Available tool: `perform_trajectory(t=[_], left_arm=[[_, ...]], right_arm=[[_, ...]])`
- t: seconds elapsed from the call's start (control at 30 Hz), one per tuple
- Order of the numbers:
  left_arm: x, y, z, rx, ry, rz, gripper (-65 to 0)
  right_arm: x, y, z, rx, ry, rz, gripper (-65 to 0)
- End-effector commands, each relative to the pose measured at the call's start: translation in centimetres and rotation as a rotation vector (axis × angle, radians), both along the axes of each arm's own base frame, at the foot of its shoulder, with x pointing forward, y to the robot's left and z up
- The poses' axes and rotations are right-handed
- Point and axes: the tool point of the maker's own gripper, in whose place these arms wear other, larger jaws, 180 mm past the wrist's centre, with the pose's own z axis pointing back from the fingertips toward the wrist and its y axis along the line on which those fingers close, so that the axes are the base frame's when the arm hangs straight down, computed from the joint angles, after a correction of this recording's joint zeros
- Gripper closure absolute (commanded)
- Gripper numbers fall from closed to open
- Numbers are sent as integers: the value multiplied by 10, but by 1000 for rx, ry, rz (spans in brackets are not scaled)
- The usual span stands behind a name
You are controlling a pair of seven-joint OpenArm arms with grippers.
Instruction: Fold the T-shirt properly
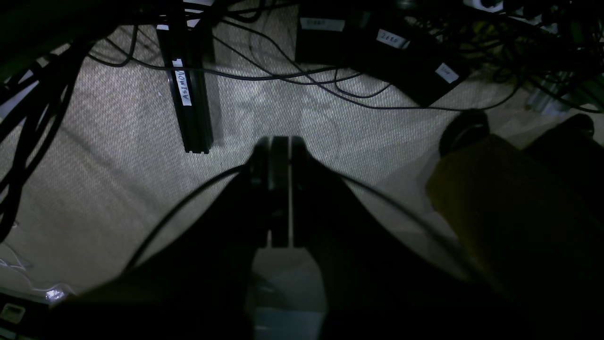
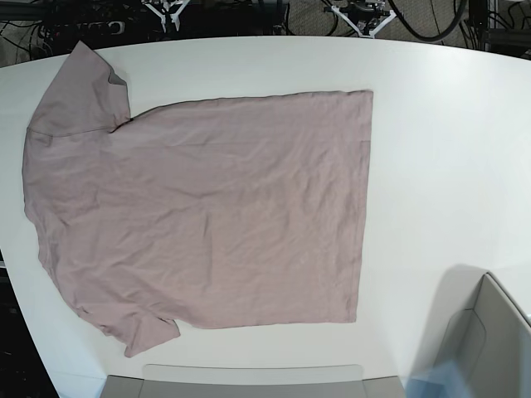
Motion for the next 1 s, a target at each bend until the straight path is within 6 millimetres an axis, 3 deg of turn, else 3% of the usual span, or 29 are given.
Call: perform_trajectory(t=[0.0,0.23,0.4,0.53,0.77,0.97], left_arm=[[0,1,1,6,-9,2,-2],[-7,1,1,4,2,4,-2],[-11,1,0,4,17,6,-1],[-16,0,-2,1,50,11,-1],[-5,0,0,1,22,-2,0],[-26,1,0,2,53,-6,-3]], right_arm=[[-7,-2,1,-3,11,-5,-3],[-5,-5,1,-5,-5,2,-3],[13,4,5,16,-97,18,-3],[15,5,6,19,-103,20,-3],[16,5,6,19,-104,22,-3],[9,4,7,18,-93,22,-3]])
